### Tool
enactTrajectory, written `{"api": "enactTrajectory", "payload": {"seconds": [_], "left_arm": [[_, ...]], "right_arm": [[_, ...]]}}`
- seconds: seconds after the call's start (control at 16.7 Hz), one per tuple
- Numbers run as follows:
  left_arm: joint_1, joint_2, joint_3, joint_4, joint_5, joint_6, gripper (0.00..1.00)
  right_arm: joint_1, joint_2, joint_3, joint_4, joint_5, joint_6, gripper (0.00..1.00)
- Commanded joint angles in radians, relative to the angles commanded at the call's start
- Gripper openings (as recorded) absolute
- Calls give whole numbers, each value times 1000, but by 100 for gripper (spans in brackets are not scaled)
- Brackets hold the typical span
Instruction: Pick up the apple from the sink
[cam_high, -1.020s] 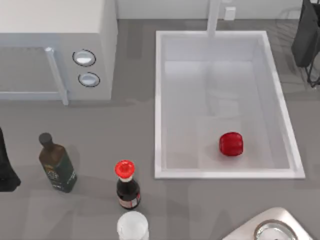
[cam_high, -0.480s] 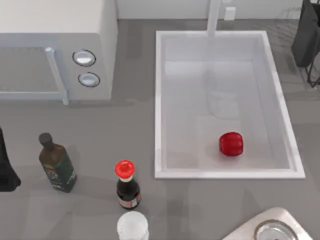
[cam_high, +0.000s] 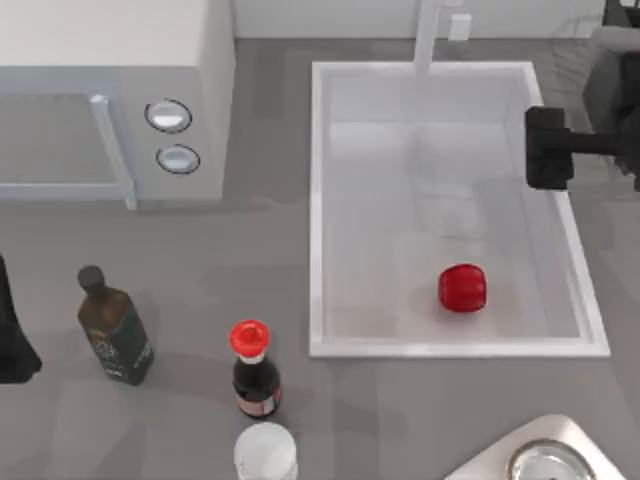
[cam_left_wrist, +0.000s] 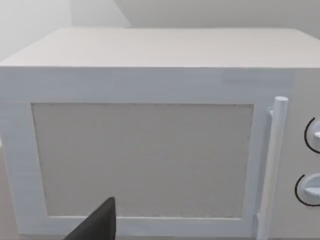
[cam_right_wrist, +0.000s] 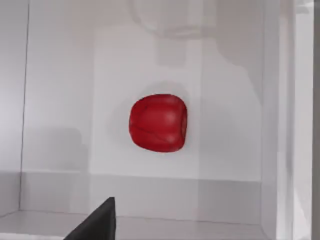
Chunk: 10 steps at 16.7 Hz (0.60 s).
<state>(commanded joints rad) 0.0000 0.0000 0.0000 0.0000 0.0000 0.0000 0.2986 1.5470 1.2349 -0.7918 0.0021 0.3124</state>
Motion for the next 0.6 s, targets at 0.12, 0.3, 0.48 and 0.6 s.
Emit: {"api": "enactTrajectory", "payload": {"seconds": [0.12,0.3,0.48,0.6], "left_arm": [[0,0,0,0,0,0,100],[0,0,0,0,0,0,100],[0,0,0,0,0,0,100],[0,0,0,0,0,0,100]], "right_arm": [[35,196,147,-92,0,36,100],[78,435,325,-206,1,81,100],[106,587,442,-282,1,111,100],[116,634,480,-307,1,121,100]]}}
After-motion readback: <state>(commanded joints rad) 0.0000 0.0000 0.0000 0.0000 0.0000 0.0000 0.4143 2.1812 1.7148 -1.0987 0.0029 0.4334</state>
